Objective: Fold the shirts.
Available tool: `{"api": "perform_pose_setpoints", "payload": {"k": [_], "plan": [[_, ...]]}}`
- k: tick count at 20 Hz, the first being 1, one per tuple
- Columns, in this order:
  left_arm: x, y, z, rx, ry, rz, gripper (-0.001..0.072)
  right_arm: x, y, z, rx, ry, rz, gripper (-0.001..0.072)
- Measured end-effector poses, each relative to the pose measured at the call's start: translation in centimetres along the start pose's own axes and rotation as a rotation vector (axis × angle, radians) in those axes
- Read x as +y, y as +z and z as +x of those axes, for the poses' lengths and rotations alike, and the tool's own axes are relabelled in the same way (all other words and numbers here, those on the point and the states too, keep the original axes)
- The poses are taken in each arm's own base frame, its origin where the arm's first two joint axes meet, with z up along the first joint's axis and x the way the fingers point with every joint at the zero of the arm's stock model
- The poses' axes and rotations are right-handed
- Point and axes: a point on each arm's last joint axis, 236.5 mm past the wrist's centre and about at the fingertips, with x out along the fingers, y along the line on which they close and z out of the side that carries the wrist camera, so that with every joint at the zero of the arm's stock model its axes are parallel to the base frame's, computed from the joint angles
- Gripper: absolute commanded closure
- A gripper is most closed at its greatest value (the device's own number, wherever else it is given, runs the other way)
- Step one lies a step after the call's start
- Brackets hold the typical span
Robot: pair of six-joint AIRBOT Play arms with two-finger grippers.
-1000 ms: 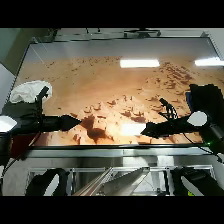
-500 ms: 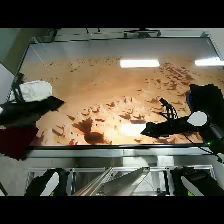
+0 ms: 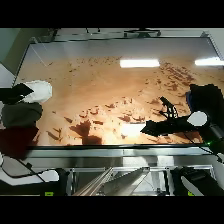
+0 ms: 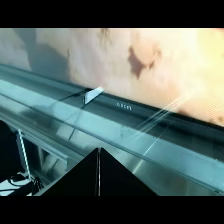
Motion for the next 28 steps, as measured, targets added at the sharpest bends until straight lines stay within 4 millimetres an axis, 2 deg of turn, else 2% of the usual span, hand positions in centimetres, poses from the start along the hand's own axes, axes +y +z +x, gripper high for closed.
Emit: {"api": "perform_pose_setpoints", "payload": {"k": [3, 6, 7, 8, 10, 11, 14, 16, 17, 19, 21, 23, 25, 28], "plan": [[4.1, 1.6, 4.2, 0.031, 0.06, 0.004, -0.0012, 0.0, 0.9, 0.0, -0.037, 0.0, -0.001, 0.0694], [6.3, 2.8, 8.2, 0.05, 0.083, 0.017, -0.0008, 0.0, 1.5, 0.0, -0.063, -0.001, -0.026, 0.0694], [6.5, 3.1, 9.5, 0.056, 0.083, 0.023, 0.0051, 0.0, 1.6, -0.1, -0.068, -0.001, -0.033, 0.0694], [6.6, 3.3, 10.7, 0.064, 0.081, 0.03, 0.0192, 0.0, 1.7, -0.1, -0.071, -0.001, -0.039, 0.0694], [6.2, 3.6, 12.8, 0.081, 0.068, 0.049, 0.0635, 0.0, 1.8, -0.1, -0.077, -0.002, -0.047, 0.0694], [5.8, 3.8, 13.6, 0.089, 0.064, 0.062, 0.0697, 0.0, 1.9, -0.1, -0.079, -0.002, -0.05, 0.0694], [4.2, 4.0, 14.9, 0.119, 0.043, 0.083, 0.0698, 0.0, 1.9, -0.1, -0.082, -0.002, -0.054, 0.0694], [2.5, 4.3, 14.5, 0.139, 0.02, 0.085, 0.0698, 0.0, 1.9, -0.1, -0.082, -0.002, -0.054, 0.0694], [1.1, 4.6, 13.9, 0.14, -0.002, 0.085, 0.0698, 0.0, 1.9, -0.1, -0.082, -0.002, -0.054, 0.0694], [-3.2, 5.7, 11.8, 0.111, -0.084, 0.093, 0.0698, 0.0, 2.0, -0.1, -0.083, -0.002, -0.055, 0.0694], [-9.8, 6.1, 8.7, 0.085, -0.225, 0.121, 0.0697, 0.0, 2.0, -0.1, -0.084, -0.002, -0.057, 0.0694], [-17.4, 4.8, 4.8, 0.088, -0.395, 0.185, 0.0697, 0.0, 2.0, -0.1, -0.085, -0.003, -0.065, 0.0694], [-24.6, 1.7, 1.3, 0.123, -0.533, 0.269, 0.0697, -0.1, 2.1, -0.1, -0.087, -0.007, -0.108, 0.0694], [-31.8, -5.0, -1.0, 0.222, -0.642, 0.37, 0.0696, -0.2, 2.5, -0.1, -0.106, -0.016, -0.185, 0.0692]]}}
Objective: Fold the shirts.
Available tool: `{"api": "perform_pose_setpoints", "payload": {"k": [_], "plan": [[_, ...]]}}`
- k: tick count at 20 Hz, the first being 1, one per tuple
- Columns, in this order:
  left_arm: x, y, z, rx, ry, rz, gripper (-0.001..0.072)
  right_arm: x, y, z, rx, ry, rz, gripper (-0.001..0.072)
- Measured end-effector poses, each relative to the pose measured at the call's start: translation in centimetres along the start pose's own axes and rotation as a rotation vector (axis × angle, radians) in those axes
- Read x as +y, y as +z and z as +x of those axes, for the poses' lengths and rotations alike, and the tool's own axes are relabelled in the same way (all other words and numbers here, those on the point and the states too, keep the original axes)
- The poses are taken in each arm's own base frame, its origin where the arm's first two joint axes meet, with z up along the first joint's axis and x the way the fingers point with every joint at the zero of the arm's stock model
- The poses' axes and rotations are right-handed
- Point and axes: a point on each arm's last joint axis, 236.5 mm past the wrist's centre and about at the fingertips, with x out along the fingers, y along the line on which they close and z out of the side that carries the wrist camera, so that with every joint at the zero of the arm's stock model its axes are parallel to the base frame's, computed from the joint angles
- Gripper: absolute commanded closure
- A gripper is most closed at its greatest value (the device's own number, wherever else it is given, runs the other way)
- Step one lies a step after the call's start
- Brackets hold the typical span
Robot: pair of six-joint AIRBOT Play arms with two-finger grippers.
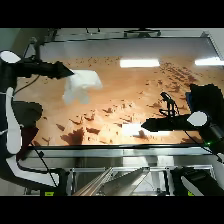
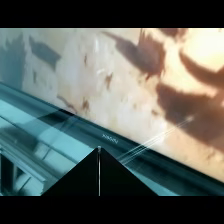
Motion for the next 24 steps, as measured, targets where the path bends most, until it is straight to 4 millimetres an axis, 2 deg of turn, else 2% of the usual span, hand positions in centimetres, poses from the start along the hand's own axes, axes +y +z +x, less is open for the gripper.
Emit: {"api": "perform_pose_setpoints", "payload": {"k": [1, 2, 3, 4, 5, 6, 9, 10, 11, 13, 15, 18, 21, 24], "plan": [[-2.2, -1.6, 1.8, 0.039, -0.032, 0.014, 0.0695, -0.1, 0.2, 0.0, -0.008, -0.002, -0.021, 0.0686], [-3.9, -3.2, 3.4, 0.079, -0.058, 0.024, 0.0696, -0.2, 0.4, 0.1, -0.014, -0.005, -0.037, 0.0577], [-5.4, -5.0, 5.1, 0.124, -0.082, 0.03, 0.0658, -0.3, 0.6, 0.1, -0.021, -0.01, -0.051, 0.0359], [-6.5, -6.4, 6.4, 0.156, -0.097, 0.034, 0.0368, -0.5, 0.8, 0.1, -0.03, -0.016, -0.062, 0.0307], [-7.4, -8.0, 7.5, 0.193, -0.112, 0.037, 0.0109, -0.6, 1.0, 0.0, -0.038, -0.02, -0.068, 0.0307], [-8.0, -9.0, 8.1, 0.22, -0.121, 0.038, -0.0013, -0.8, 1.5, -0.3, -0.052, -0.026, -0.068, 0.0307], [-8.1, -9.5, 7.7, 0.238, -0.121, 0.032, -0.0013, -1.6, 4.4, -2.3, -0.134, -0.044, -0.06, 0.0303], [-7.5, -9.4, 7.0, 0.24, -0.101, 0.023, -0.0012, -1.9, 5.4, -3.0, -0.161, -0.052, -0.058, 0.0205], [-6.2, -9.1, 6.4, 0.237, -0.066, 0.011, -0.0012, -2.4, 6.2, -3.6, -0.18, -0.062, -0.061, 0.0128], [-3.1, -9.4, 5.5, 0.242, 0.008, -0.038, -0.0011, -3.2, 7.0, -3.3, -0.172, -0.069, -0.057, 0.0121], [0.2, -10.0, 5.5, 0.224, 0.068, -0.107, -0.001, -3.8, 7.0, -1.4, -0.123, -0.052, -0.037, 0.0121], [5.1, -11.7, 6.9, 0.215, 0.126, -0.201, 0.0, -3.3, 5.9, 3.4, -0.02, 0.009, -0.01, 0.0121], [7.2, -13.2, 9.6, 0.23, 0.076, -0.252, 0.0, -3.0, 4.5, 8.5, 0.062, 0.049, 0.022, 0.0122], [7.3, -12.7, 12.6, 0.218, -0.025, -0.273, 0.0001, -3.1, 3.9, 12.2, 0.103, 0.075, 0.056, 0.0125]]}}
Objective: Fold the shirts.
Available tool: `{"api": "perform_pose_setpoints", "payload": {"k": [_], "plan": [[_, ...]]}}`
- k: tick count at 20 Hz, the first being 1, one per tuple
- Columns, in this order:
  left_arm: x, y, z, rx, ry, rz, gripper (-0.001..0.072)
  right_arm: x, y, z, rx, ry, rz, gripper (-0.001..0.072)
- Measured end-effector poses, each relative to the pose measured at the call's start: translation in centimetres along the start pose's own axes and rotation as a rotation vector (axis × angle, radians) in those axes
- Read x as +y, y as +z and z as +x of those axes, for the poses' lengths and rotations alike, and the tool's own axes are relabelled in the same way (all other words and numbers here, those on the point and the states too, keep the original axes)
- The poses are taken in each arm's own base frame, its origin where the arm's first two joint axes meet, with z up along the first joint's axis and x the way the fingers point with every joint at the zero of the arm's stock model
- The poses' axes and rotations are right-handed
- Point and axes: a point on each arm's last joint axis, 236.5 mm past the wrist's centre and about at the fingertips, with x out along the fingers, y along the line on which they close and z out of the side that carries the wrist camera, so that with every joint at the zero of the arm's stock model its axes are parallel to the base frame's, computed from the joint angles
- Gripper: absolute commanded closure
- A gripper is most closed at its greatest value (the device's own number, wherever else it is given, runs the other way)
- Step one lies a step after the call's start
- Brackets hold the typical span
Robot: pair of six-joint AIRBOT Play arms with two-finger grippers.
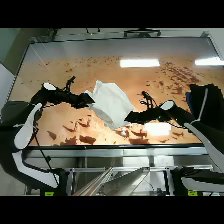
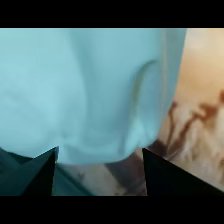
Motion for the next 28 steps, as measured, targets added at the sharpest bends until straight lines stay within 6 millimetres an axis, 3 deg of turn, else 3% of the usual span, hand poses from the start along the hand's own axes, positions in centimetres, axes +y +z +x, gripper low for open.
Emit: {"api": "perform_pose_setpoints", "payload": {"k": [1, 2, 3, 4, 8, 10, 12, 14, 18, 20, 22, 25, 28], "plan": [[-0.1, 0.5, 0.7, 0.003, -0.019, 0.007, 0.0016, 0.0, 0.2, 0.8, 0.004, 0.014, 0.005, 0.0201], [-0.2, 0.9, 1.4, 0.013, -0.034, 0.018, 0.0182, 0.1, 0.5, 1.5, 0.001, 0.027, 0.003, 0.0387], [-0.4, 1.2, 2.1, 0.029, -0.047, 0.033, 0.0433, 0.2, 0.9, 2.0, -0.009, 0.04, -0.004, 0.0582], [-0.7, 1.5, 2.7, 0.044, -0.063, 0.046, 0.0714, 0.5, 1.4, 2.4, -0.019, 0.055, -0.016, 0.0687], [-3.2, 1.7, 3.4, 0.123, -0.128, 0.118, 0.0711, 2.1, 3.1, 2.3, -0.06, 0.098, -0.075, 0.0696], [-5.2, 2.1, 2.4, 0.145, -0.157, 0.152, 0.0712, 3.8, 4.1, 1.0, -0.088, 0.132, -0.122, 0.0695], [-8.0, 2.6, 0.4, 0.146, -0.19, 0.201, 0.0712, 6.4, 5.7, -1.7, -0.139, 0.178, -0.184, 0.0696], [-12.8, 3.1, -2.9, 0.113, -0.258, 0.279, 0.0712, 10.1, 7.6, -6.0, -0.221, 0.229, -0.272, 0.0696], [-25.5, 2.1, -12.9, -0.041, -0.389, 0.53, 0.0711, 19.9, 10.3, -18.9, -0.464, 0.314, -0.514, 0.0696], [-31.6, -0.2, -18.5, -0.143, -0.412, 0.672, 0.0705, 25.1, 9.2, -25.7, -0.581, 0.343, -0.649, 0.0696], [-36.8, -3.4, -23.6, -0.262, -0.42, 0.795, 0.0683, 29.8, 6.7, -31.5, -0.683, 0.364, -0.772, 0.0695], [-41.1, -7.8, -29.1, -0.426, -0.404, 0.886, 0.0682, 34.2, 2.3, -36.7, -0.782, 0.378, -0.9, 0.0695], [-40.8, -9.9, -30.3, -0.498, -0.342, 0.869, 0.0682, 34.9, 0.7, -38.1, -0.804, 0.348, -0.926, 0.0695]]}}
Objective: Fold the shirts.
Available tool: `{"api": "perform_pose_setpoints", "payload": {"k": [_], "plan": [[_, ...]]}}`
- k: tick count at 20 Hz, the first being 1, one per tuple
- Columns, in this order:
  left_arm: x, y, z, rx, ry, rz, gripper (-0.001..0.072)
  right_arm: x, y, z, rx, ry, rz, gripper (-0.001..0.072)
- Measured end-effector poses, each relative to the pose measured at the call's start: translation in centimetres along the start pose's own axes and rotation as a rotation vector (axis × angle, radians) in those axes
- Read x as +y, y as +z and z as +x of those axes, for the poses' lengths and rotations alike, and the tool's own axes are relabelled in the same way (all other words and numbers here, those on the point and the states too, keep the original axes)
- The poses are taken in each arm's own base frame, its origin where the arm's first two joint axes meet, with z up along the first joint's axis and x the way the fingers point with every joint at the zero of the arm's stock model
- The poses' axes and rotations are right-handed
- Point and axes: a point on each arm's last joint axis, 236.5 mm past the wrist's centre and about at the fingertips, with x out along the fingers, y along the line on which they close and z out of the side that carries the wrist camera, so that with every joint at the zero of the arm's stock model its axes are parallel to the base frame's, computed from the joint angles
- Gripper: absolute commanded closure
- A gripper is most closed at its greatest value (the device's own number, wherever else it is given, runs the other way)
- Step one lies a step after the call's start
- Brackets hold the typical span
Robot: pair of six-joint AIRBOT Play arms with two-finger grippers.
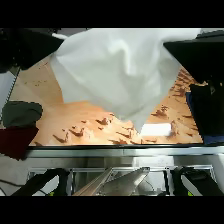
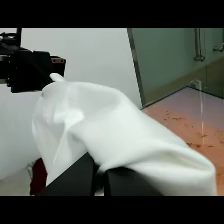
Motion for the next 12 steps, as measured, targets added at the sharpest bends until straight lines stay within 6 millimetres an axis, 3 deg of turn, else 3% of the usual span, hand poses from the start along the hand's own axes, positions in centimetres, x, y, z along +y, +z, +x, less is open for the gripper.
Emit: {"api": "perform_pose_setpoints", "payload": {"k": [3, 6, 9, 12], "plan": [[3.0, -3.0, 0.6, 0.024, 0.054, -0.121, 0.0681, -2.9, -2.7, 1.0, 0.101, -0.038, 0.094, 0.0695], [8.8, -7.7, 2.6, 0.09, 0.076, -0.307, 0.0681, -8.5, -8.2, 3.9, 0.246, -0.06, 0.276, 0.0694], [15.9, -13.9, 5.4, 0.179, 0.081, -0.509, 0.0682, -14.8, -16.7, 7.5, 0.409, -0.068, 0.491, 0.0694], [23.0, -20.8, 7.8, 0.262, 0.09, -0.664, 0.07, -20.1, -27.5, 11.2, 0.568, -0.079, 0.693, 0.0693]]}}
